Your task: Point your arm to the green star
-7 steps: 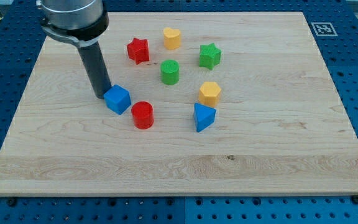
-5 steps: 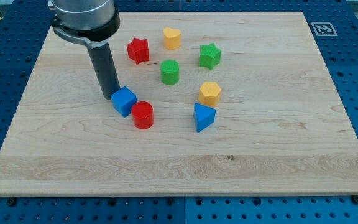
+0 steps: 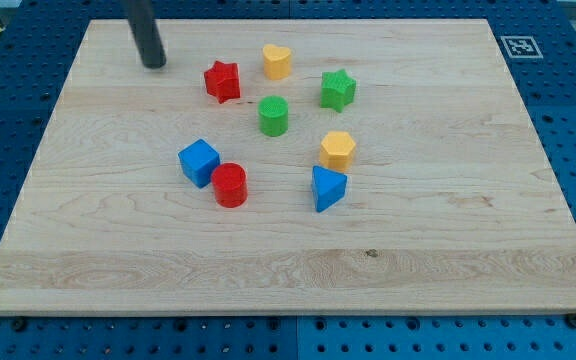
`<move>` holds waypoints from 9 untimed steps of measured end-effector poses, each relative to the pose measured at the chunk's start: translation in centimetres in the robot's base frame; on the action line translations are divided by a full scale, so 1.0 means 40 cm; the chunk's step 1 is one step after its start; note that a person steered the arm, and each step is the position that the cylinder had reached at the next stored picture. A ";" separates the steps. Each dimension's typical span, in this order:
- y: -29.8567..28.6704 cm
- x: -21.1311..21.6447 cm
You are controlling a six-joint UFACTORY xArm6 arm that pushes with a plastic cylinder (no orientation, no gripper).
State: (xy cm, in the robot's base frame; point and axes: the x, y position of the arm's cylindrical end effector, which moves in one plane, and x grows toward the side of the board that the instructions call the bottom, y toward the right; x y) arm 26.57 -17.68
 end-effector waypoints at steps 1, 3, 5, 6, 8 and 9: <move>0.088 -0.080; 0.398 -0.126; 0.724 -0.060; 0.836 0.013; 0.848 0.217; 0.804 0.284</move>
